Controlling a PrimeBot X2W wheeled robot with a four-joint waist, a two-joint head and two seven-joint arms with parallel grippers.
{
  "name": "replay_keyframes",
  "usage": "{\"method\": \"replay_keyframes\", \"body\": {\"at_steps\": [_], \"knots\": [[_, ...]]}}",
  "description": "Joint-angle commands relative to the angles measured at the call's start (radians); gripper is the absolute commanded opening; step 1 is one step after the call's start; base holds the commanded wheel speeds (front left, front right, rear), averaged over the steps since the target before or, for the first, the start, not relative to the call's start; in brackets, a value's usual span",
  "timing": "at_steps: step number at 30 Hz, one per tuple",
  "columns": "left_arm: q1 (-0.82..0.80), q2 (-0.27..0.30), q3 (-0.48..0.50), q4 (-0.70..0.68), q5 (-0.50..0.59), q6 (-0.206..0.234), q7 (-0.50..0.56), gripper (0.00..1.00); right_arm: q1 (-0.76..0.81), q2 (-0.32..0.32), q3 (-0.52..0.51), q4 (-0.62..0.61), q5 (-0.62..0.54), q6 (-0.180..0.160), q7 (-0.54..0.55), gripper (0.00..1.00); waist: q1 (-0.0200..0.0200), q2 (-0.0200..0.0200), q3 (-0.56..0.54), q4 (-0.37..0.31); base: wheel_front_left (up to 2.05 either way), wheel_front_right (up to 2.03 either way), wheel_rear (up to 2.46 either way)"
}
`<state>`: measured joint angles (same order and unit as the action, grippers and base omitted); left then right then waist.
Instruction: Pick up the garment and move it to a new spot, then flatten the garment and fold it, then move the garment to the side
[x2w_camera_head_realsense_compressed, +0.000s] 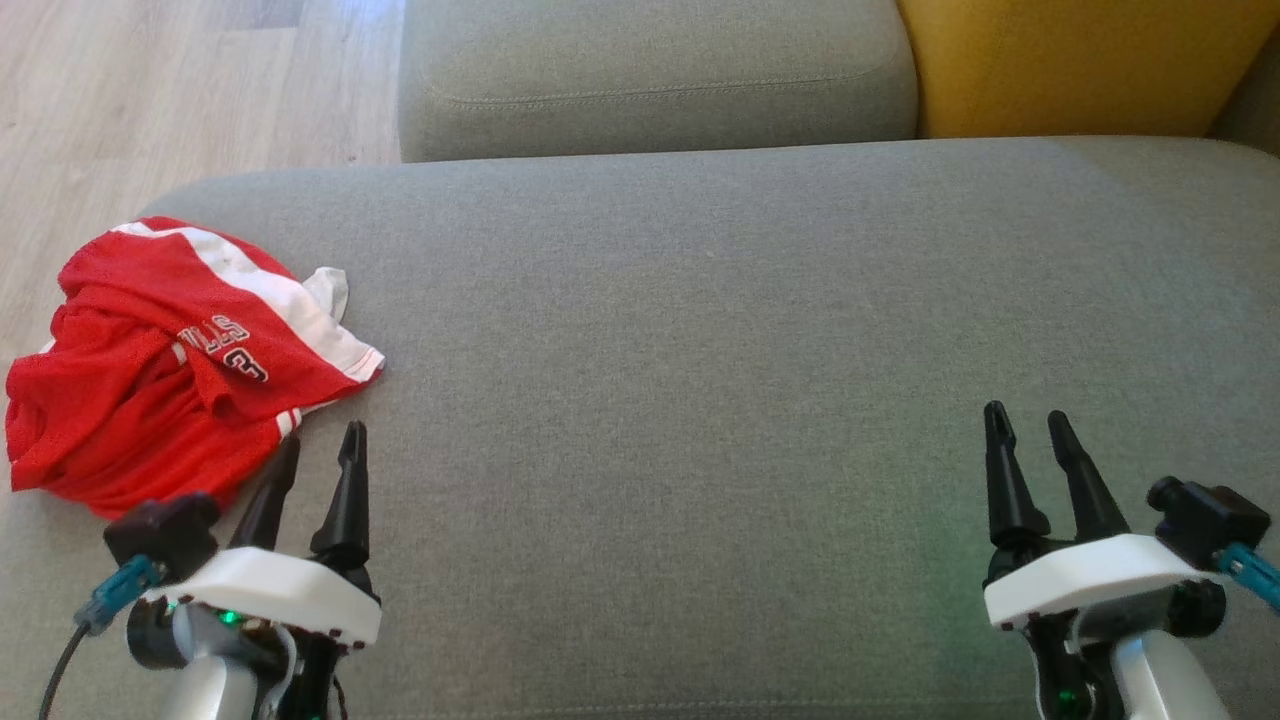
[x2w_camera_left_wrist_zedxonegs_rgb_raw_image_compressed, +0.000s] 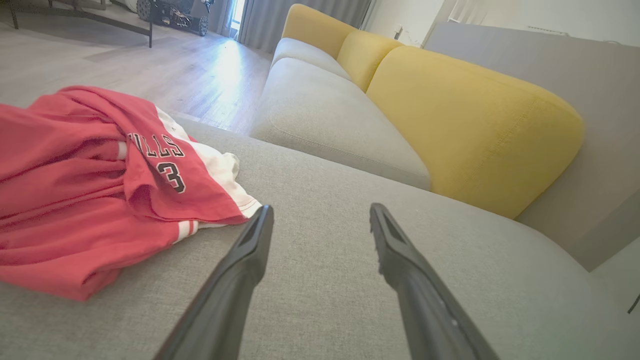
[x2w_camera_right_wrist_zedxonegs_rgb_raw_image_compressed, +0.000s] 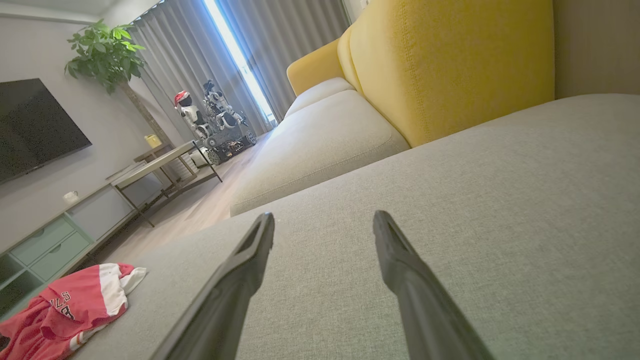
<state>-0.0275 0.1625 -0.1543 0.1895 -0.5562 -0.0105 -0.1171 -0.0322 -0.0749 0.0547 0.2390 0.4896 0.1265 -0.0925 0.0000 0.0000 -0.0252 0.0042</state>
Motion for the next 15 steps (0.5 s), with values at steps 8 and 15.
{"method": "replay_keyframes", "body": {"at_steps": [8,15], "knots": [[-0.074,0.046,0.000,-0.027,0.100,0.023,-0.034,1.00,-0.049,-0.006,0.028,-0.020,-0.115,0.003,-0.028,1.00,0.0000,0.0000,0.000,0.000,0.00,0.00,0.00],[-0.078,0.055,-0.015,-0.014,0.161,0.028,-0.055,1.00,-0.050,-0.001,0.037,-0.016,-0.196,0.003,-0.042,1.00,0.0000,0.0000,-0.002,0.000,0.00,0.00,0.00]]}}
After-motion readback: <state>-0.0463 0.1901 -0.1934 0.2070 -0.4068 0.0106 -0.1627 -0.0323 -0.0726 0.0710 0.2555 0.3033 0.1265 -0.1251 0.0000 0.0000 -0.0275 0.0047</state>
